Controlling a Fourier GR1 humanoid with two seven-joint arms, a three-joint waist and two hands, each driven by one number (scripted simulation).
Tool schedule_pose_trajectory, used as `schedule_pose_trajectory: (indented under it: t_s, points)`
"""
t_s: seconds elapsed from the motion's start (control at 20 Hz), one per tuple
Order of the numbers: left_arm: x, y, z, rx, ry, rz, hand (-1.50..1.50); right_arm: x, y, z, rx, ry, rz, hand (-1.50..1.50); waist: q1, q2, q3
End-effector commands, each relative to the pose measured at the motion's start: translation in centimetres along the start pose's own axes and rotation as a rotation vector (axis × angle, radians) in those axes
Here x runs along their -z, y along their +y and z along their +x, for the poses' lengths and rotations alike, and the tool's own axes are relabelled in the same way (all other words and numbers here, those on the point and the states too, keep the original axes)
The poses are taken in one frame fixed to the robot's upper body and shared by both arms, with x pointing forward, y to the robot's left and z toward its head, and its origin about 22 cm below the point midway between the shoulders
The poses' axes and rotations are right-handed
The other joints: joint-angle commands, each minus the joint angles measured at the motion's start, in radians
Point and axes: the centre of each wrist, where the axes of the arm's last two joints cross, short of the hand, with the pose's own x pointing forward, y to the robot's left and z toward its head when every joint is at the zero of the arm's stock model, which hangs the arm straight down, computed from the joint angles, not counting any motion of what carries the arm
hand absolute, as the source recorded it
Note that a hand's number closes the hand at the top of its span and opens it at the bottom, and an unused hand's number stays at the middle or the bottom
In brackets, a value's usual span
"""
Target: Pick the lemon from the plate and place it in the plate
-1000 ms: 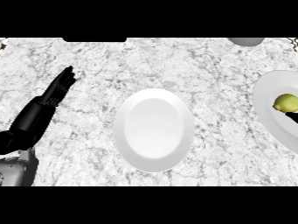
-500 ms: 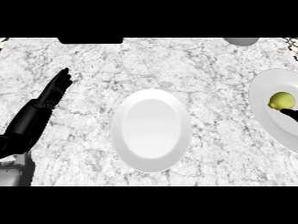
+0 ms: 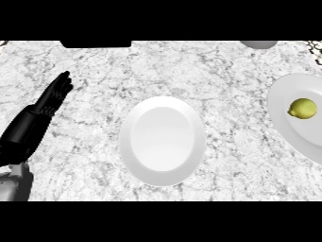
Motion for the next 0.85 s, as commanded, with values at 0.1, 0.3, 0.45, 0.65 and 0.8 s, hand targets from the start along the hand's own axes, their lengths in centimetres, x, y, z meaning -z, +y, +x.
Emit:
schedule_pose_trajectory:
  t_s: [0.1,0.3,0.45,0.65,0.8]
  points:
    - [-0.3,-0.5,-0.4,0.0,-0.001,-0.017,0.0,-3.9,-7.6,1.2,0.068,-0.033,0.021,-1.5,0.006,0.002,0.0]
    - [1.6,-1.1,-0.7,-0.012,0.013,0.001,0.0,-5.4,-11.8,1.4,0.069,-0.042,0.052,-1.5,0.007,0.005,0.0]
    - [1.3,-0.3,-0.3,0.002,0.0,-0.024,0.0,-6.4,-12.6,0.4,0.05,-0.039,0.044,-1.5,0.013,0.005,0.0]
    - [0.1,-1.0,0.4,-0.015,-0.011,-0.029,0.0,-6.9,-12.0,-0.4,0.049,-0.038,0.078,-1.5,0.016,0.004,0.0]
    - [-0.4,-0.9,-0.2,0.002,-0.009,-0.021,0.0,-7.8,-14.9,0.2,0.051,-0.039,0.107,-1.5,0.016,0.004,0.0]
